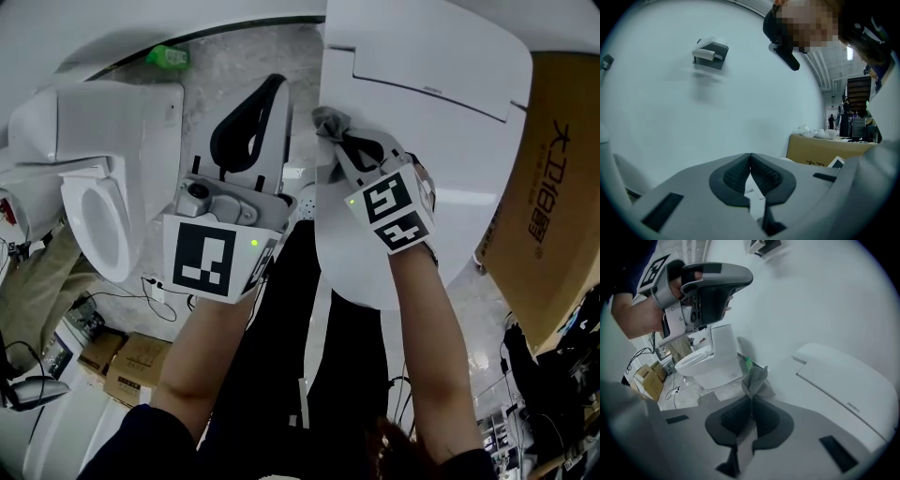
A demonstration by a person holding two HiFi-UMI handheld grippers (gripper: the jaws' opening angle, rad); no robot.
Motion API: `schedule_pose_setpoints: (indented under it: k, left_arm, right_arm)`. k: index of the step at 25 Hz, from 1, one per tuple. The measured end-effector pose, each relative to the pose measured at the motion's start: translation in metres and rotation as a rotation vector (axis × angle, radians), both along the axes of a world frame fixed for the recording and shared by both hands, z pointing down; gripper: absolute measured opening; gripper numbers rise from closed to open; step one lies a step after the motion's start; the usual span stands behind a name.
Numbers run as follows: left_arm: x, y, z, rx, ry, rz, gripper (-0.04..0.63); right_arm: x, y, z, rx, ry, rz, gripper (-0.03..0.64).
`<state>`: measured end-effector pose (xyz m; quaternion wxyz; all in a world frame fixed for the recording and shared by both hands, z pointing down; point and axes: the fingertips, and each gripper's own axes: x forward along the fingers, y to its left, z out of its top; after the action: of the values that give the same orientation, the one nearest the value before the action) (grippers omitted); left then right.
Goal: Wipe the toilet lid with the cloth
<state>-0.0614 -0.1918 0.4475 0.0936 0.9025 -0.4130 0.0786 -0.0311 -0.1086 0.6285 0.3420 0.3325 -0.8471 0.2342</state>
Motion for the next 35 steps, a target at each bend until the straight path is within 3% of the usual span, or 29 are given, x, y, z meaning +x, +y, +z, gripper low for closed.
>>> schedule_pose_setpoints:
  k: [8, 15, 23, 30, 35]
  left_arm:
    - [0.005, 0.001, -0.006, 0.003, 0.020, -0.009, 0.020]
    - [0.010, 0.002, -0.006, -0.002, 0.037, -0.023, 0.020]
    - [0.007, 0.012, -0.002, 0.003, 0.003, 0.009, 0.020]
    - [0.004, 0.015, -0.001, -0.001, 0.006, 0.001, 0.020]
    - [0.001, 0.015, -0.002, 0.000, 0.016, -0.008, 0.020]
  right_arm:
    - [0.097, 0.008, 0.001, 0.034, 0.037, 0.223, 0.034]
    - [0.222, 0.039, 0.008, 0.022, 0.177, 0.412, 0.035]
    - [0.321, 0.074, 0.009, 0.000, 0.296, 0.606, 0.035]
    - [0.341, 0.092, 0.011, -0.015, 0.285, 0.762, 0.034]
    - [0.311, 0.087, 0.010, -0.015, 0.272, 0.727, 0.034]
